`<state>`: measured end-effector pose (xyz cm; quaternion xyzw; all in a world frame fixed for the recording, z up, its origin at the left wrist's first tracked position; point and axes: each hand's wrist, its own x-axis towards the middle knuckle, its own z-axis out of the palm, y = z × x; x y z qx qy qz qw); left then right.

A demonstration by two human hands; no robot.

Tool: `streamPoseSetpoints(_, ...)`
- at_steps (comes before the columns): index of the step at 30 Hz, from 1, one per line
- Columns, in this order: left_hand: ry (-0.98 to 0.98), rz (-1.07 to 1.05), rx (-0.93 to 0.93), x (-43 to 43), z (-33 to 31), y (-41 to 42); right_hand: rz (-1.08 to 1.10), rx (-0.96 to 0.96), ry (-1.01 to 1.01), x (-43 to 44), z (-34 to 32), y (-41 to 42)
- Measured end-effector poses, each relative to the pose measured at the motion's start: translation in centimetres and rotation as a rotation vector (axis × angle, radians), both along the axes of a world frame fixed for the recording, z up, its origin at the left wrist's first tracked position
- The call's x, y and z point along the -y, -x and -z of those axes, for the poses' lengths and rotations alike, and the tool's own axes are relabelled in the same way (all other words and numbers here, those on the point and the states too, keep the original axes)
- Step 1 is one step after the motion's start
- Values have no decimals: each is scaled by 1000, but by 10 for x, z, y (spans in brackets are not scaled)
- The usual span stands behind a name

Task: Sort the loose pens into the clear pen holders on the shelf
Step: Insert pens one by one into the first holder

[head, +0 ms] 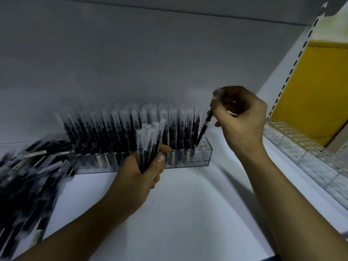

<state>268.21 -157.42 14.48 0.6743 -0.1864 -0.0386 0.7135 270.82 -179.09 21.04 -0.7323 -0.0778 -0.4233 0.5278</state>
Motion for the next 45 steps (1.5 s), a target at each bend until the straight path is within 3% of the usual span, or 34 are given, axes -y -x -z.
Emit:
streamPoseSetpoints(7, -8, 5, 0, 1, -2, 3, -93, -101, 229, -3, 7, 1)
streamPoseSetpoints(23, 61, 66, -53, -4, 6, -4, -39, -179, 422, -2, 10, 1)
streamPoseSetpoints(26, 69, 88, -90, -5, 5, -4, 7, -39, 329, -8, 9, 5)
streamPoseSetpoints(28, 42, 101, -76, -7, 5, -1, -76, 25, 266, -15, 10, 9)
streamPoseSetpoints(35, -94, 108, -37, -10, 3, 3, -503, -167, 165, -38, 26, 13)
streamPoseSetpoints(41, -145, 95, -13, -8, 2, 4, -535, -251, 89, -36, 18, 15)
streamPoseSetpoints(45, -79, 59, -42, -6, 4, 2, -509, -169, 5, -33, 13, 16)
